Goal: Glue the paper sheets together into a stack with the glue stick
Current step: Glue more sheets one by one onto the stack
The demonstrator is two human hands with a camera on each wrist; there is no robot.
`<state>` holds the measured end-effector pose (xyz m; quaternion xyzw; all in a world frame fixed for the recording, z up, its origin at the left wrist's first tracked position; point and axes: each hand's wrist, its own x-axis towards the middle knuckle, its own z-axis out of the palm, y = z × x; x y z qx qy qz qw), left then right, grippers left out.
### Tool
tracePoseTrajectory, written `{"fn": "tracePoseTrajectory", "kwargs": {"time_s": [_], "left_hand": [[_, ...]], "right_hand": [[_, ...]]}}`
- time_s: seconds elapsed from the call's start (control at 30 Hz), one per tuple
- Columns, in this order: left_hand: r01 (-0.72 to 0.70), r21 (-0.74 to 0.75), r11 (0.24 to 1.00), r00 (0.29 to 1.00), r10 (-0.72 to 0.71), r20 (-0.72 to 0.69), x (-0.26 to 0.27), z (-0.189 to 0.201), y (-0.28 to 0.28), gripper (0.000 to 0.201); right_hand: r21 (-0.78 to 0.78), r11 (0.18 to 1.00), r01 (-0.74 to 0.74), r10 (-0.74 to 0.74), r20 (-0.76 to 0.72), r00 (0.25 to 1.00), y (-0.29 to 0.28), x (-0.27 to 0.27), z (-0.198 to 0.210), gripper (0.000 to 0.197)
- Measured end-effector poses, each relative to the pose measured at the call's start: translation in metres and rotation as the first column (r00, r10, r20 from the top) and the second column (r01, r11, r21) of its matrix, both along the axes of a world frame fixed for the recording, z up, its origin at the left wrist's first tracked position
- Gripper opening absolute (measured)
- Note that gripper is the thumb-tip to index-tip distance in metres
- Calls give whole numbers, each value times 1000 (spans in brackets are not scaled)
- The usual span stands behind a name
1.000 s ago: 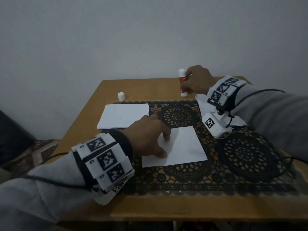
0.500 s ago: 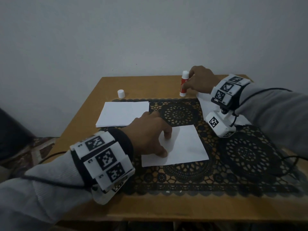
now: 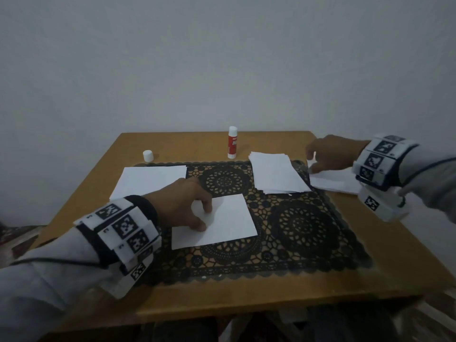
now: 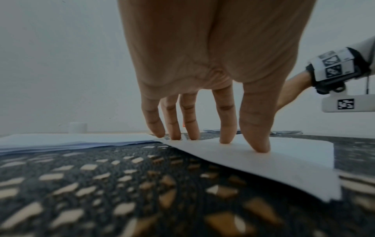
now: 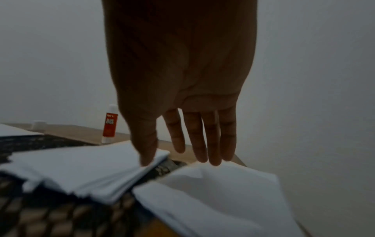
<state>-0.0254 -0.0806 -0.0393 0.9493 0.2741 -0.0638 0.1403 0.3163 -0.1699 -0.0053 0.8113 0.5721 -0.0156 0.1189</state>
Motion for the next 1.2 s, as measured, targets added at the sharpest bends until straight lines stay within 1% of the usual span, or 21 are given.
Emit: {"fn": "tracePoseTrajectory", "kwargs": {"time_s": [0.1,0.17,0.23,0.33,0.47,0.5,0.57,0.63,0.77,0.87,0.97,1.1,1.2], "left_hand": [[-7,-9,1000,1000,7,0,-2,1,0,36],[-13,-10,1000,1000,13,6,-3,1,-2,37],[-17,-9,1000,1000,17,15,-4,0,-4,38],[-22,-11,1000,1000,22,19,-5,-1,-4,38],[-21,-8,1000,1000,21,18,-5,0,-5,38],[-22,-9,1000,1000,22,20,-5,0,-6,38],[-27,-13,1000,999,27,29,-6,0,-7,38],[-24,-12,1000,999,25,39,-6,0,-7,37],[-24,-10,1000,999,25,46,-6,0,-7,37],[-25,-10,1000,998,26,53,-6,-1,-6,36],[-25,-9,1000,998,25,58,-6,-2,-5,35],[-28,-7,1000,998,28,63,-6,-3,-5,34],[-29,-10,1000,997,30,66,-5,-4,-4,33]], "right_hand": [[-89,996,10,-13,-32,999,-25,10,-7,55],[-131,991,8,-11,-23,1000,-34,15,-13,57],[-109,994,-15,12,-21,1000,-38,19,-19,48],[-77,995,-60,60,-7,998,-39,18,-20,31],[-73,993,-88,87,-12,996,-39,13,-16,5],[-71,992,-100,100,-8,995,-39,12,-15,3],[-62,991,-118,118,6,993,-40,14,-17,10],[-30,994,-109,109,-3,994,-43,17,-19,12],[68,997,-24,28,-59,998,-47,21,-24,15],[116,993,-13,21,-73,997,-48,21,-27,19],[121,992,-24,34,-82,996,-48,18,-24,25],[81,996,-22,30,-91,995,-43,15,-13,34],[79,997,-10,16,-68,998,-38,10,-6,37]]}}
